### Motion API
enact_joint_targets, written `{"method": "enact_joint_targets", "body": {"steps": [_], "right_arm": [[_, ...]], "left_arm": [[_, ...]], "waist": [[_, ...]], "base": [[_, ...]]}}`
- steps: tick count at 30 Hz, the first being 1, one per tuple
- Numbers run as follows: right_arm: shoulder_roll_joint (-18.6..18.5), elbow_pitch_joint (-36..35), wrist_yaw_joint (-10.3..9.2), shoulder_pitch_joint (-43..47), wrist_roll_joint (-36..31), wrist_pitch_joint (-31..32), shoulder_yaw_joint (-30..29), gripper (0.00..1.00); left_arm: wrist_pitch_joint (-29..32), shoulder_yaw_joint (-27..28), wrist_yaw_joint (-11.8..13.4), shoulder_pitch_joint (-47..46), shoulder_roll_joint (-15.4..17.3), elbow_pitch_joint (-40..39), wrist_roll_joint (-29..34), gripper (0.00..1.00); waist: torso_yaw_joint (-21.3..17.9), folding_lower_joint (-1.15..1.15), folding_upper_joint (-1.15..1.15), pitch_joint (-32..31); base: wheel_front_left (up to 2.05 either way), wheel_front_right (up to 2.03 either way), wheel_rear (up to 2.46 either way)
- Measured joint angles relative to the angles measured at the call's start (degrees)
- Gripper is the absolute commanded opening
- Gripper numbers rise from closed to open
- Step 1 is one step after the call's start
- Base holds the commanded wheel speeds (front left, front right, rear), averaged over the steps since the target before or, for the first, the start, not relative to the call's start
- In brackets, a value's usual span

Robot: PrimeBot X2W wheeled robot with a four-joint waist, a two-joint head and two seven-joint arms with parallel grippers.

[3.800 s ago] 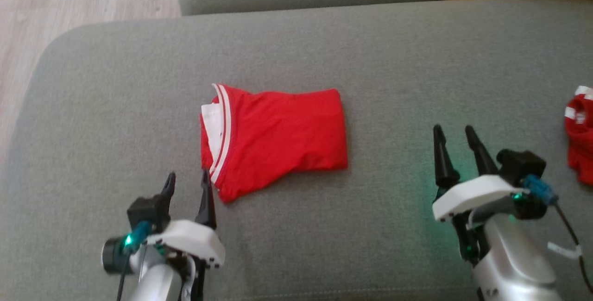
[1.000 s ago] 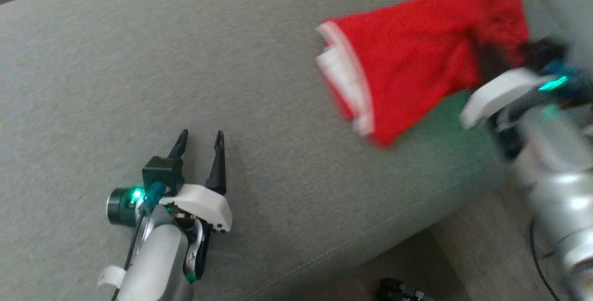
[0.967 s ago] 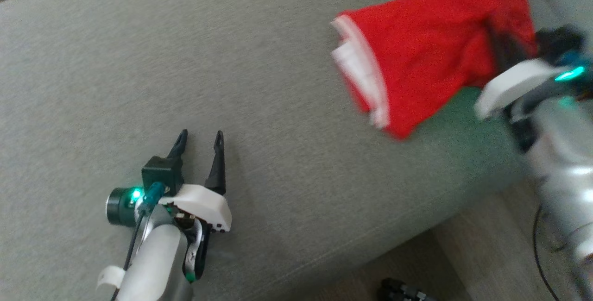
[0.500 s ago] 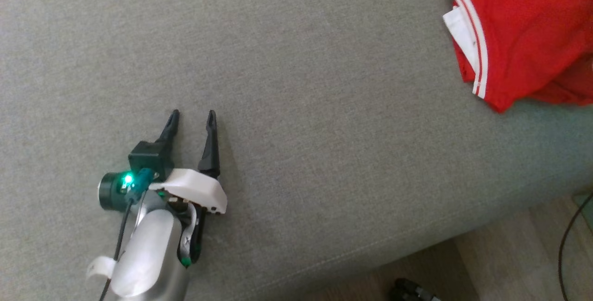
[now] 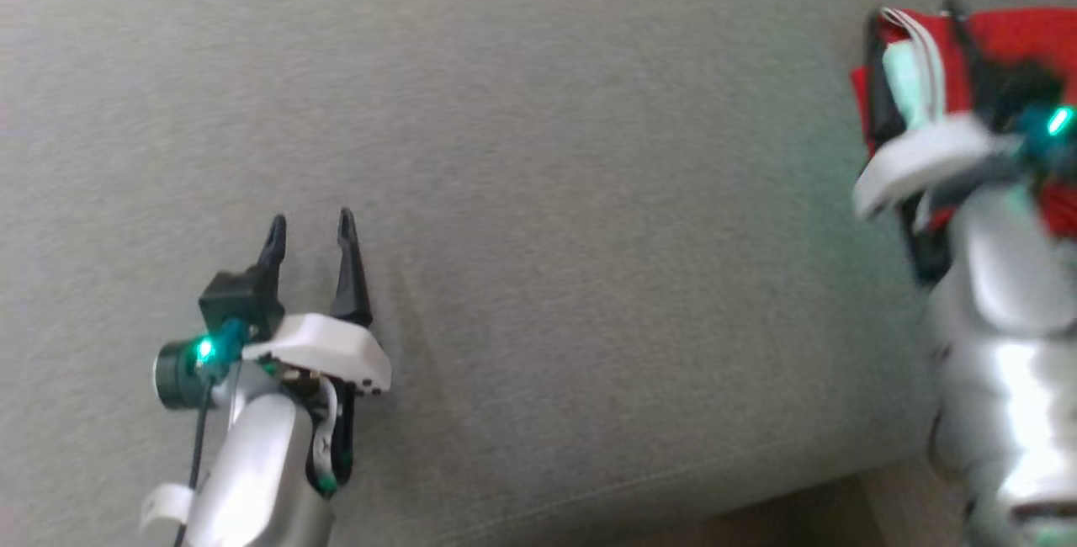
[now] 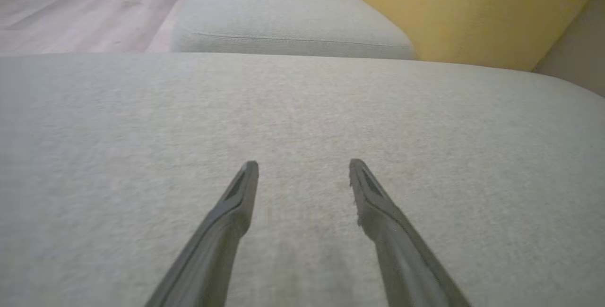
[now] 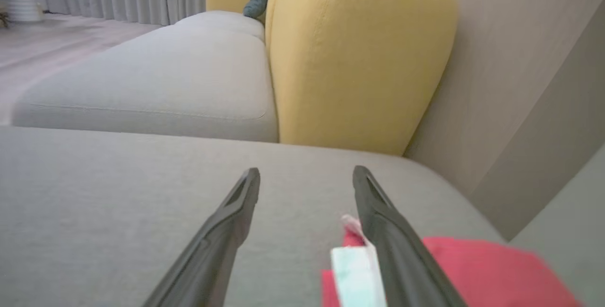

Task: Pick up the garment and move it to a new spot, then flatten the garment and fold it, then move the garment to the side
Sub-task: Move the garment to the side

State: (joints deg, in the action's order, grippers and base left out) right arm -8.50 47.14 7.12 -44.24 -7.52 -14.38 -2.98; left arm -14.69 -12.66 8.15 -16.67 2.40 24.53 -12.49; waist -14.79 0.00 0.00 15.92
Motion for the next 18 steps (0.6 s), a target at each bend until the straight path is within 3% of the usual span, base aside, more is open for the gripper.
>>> {"method": "enact_joint_targets", "body": {"steps": [8, 18], "right_arm": [[4.5, -7.4, 0.00, 14.6, 5.2, 0.0, 1.7, 1.00], [5.2, -11.8, 0.00, 22.7, 11.4, 0.0, 6.2, 1.00]], "left_arm": [[0.0, -1.0, 1.5, 2.7, 0.0, -0.4, -1.5, 1.00], [0.0, 0.4, 1.9, 6.3, 0.0, -0.4, -2.4, 1.00]], "waist": [[7.3, 0.00, 0.00, -3.5], [12.9, 0.00, 0.00, -7.7]], "base": [[0.00, 0.00, 0.00], [0.00, 0.00, 0.00]]}}
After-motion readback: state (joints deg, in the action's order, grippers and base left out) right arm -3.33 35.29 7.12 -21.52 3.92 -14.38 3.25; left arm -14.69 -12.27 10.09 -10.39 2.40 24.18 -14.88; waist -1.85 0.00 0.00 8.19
